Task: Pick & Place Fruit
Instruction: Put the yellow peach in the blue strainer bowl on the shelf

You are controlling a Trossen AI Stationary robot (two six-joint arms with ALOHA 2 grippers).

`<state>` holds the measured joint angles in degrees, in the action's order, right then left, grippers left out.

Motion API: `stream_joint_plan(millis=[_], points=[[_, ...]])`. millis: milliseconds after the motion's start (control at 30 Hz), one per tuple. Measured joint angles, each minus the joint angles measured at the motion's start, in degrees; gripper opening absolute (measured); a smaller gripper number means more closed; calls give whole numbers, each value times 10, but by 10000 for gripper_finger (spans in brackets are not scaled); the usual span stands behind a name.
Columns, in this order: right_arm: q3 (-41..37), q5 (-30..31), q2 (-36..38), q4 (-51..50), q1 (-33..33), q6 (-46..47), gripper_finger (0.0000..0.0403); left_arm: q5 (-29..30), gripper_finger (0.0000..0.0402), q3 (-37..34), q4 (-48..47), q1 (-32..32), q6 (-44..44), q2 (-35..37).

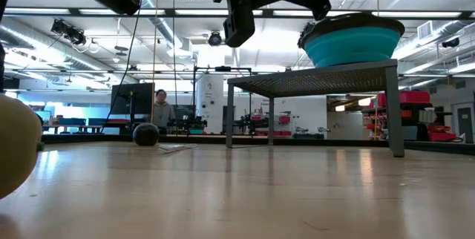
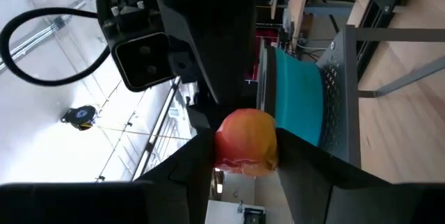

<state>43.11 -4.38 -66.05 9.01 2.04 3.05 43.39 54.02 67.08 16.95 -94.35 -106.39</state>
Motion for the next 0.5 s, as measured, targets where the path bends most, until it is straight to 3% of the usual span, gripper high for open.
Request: stream_joint_plan(millis=[233,500], points=[[0,0,-38,55,0,6,262,0,151,0,-1,0,0,0],[0,2,-44,50,0,20,260,5,151,0,-1,0,3,0]])
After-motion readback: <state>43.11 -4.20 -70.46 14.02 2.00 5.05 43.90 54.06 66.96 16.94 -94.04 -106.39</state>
